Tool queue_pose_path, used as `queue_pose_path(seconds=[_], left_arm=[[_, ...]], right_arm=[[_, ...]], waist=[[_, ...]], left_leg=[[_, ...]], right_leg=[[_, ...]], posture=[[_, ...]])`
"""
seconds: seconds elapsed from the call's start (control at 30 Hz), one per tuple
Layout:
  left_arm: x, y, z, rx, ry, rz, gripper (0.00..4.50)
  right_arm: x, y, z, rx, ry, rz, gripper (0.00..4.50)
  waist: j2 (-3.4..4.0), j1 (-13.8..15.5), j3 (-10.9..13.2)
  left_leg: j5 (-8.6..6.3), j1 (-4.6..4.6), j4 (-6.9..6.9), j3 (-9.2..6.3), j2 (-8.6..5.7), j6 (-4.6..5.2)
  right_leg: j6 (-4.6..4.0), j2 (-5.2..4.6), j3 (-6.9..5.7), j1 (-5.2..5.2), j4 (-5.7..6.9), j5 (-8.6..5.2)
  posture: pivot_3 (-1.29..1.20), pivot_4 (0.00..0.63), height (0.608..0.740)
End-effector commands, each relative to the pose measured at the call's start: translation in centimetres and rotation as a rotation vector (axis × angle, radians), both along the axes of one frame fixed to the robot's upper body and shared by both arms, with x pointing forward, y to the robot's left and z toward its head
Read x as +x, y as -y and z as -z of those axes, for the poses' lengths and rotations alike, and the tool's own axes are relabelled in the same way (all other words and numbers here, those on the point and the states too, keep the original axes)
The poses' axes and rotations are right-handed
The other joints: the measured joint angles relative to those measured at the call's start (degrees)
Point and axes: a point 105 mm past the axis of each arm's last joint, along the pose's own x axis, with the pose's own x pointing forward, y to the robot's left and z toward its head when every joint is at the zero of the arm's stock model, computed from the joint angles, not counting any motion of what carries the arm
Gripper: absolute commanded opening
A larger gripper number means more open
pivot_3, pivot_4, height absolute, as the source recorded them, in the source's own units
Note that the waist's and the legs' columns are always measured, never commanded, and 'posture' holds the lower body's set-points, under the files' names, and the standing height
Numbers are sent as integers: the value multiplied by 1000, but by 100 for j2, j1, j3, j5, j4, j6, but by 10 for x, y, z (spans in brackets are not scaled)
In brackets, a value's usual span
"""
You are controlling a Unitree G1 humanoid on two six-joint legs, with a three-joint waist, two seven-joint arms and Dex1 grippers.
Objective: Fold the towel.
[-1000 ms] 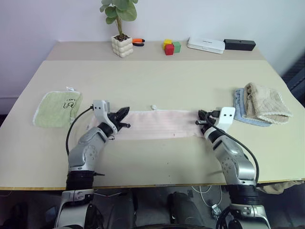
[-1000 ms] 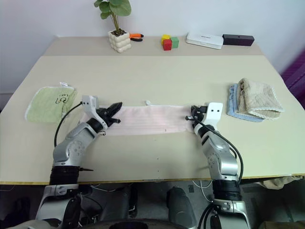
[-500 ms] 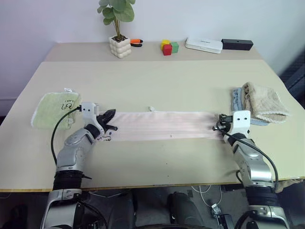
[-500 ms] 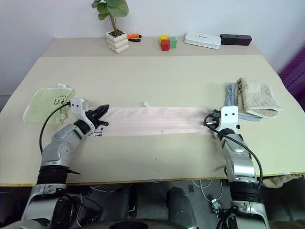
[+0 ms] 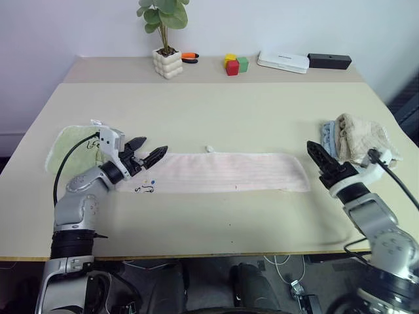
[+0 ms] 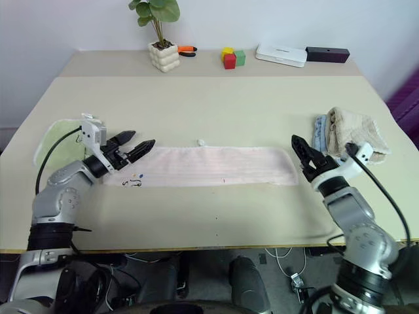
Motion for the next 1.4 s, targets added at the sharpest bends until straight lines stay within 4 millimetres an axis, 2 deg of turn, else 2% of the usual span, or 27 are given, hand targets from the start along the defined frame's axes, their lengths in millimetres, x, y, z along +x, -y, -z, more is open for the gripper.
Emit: queue_pose_path(seconds=[0.03,0.2,0.27,0.37,0.47,0.57,0.77,0.9,1.17,1.27,1.4], left_arm=[[-19,5,-25,17,96,220,4456],[-31,2,-41,2,125,368,4456],[-32,1,-45,4,135,386,4456],[-34,2,-45,12,142,404,4456],[-36,5,-45,-7,138,408,4456],[-36,7,-43,-12,142,398,4456],[-37,11,-41,-14,147,377,4456],[-39,11,-41,-20,143,371,4456],[-38,11,-41,-20,151,343,4456],[-38,11,-42,-18,153,334,4500],[-37,11,-41,-19,149,324,4500]], right_arm=[[-27,-6,-1,136,-70,-161,4500],[-43,0,14,238,-174,-162,4500],[-51,-5,21,241,-226,-203,4500],[-58,-12,20,282,-246,-253,4500],[-54,-7,24,312,-269,-227,4500],[-52,-11,34,289,-310,-224,4500],[-35,-12,47,284,-330,-162,4500],[-24,-9,44,326,-304,-128,4500],[-10,-25,55,352,-321,-150,4500],[-5,-23,64,346,-338,-109,3705],[3,-28,61,361,-314,-94,1692]], waist=[[-1,-9,0],[-1,-30,1],[-1,-24,1],[-2,-8,1],[-3,-11,1],[-3,-10,2],[-3,-12,2],[-5,-10,1],[-13,-31,-4],[-19,-43,-8],[-19,-43,-8]], left_leg=[[0,-1,-2,1,0,0],[-1,0,-8,1,3,2],[-1,-2,-7,0,3,2],[-1,-7,-4,-2,2,2],[-1,-9,-2,-2,2,2],[-1,-9,-3,-2,2,3],[-1,-10,-2,-3,2,3],[-1,-10,-1,-2,3,3],[-1,-9,-1,-2,4,3],[-1,-7,-3,-3,8,3],[-1,-8,-3,-2,8,3]], right_leg=[[-1,-1,1,-2,-1,-1],[-5,1,2,-5,-4,-2],[-6,0,2,-6,-6,-3],[-5,1,1,-5,-11,-3],[-5,0,2,-6,-13,-2],[-4,1,2,-6,-13,-2],[-3,3,3,-8,-13,-2],[-3,3,3,-8,-13,-1],[-3,4,4,-8,-12,-1],[-2,8,3,-8,-11,-1],[-2,8,3,-8,-11,-1]], posture=[[0,150,735],[0,150,735],[0,150,735],[0,150,735],[0,150,735],[0,150,735],[0,150,735],[0,150,735],[0,150,735],[0,150,735],[0,150,735]])
